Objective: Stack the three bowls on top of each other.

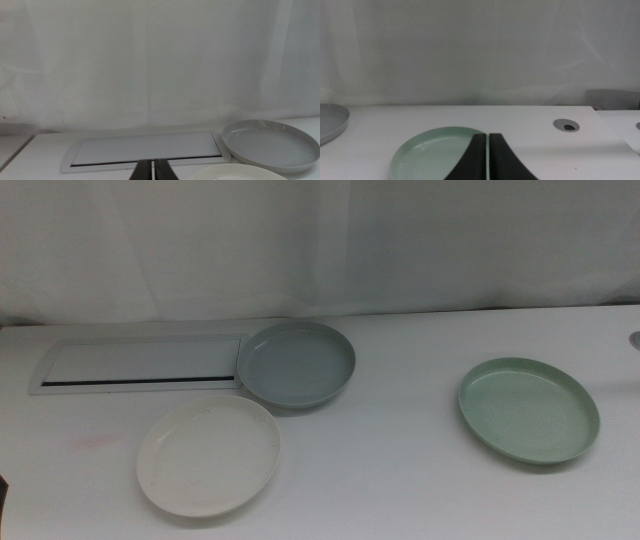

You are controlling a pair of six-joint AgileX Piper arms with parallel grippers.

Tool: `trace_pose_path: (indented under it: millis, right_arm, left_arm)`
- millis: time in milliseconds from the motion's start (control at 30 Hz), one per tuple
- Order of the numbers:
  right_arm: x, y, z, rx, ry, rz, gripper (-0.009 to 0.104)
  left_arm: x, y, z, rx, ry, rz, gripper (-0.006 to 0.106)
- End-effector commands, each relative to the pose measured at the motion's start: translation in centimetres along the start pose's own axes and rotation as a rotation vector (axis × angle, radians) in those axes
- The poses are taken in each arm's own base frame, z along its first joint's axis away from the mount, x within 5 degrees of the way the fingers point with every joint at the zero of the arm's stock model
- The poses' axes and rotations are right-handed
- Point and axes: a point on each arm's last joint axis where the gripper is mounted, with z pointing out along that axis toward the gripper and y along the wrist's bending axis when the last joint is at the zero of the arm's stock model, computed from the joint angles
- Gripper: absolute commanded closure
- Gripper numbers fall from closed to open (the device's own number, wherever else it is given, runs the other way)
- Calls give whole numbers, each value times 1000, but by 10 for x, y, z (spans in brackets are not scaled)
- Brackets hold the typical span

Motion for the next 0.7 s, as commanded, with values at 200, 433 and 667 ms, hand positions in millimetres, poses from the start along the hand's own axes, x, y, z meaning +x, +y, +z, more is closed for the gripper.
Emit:
trace_pose_path:
  millis: [200, 433, 667]
  right_arm:
    - [10, 1, -1, -8, -13, 8, 98]
    - [9, 1, -1, -13, -25, 44, 27]
    - [10, 1, -1, -10, -13, 40, -8]
  left_arm:
    - [13, 0, 0, -3, 33, -13, 103]
    - [10, 0, 0, -3, 10, -123, 56]
    - [10, 0, 0, -3, 7, -214, 8]
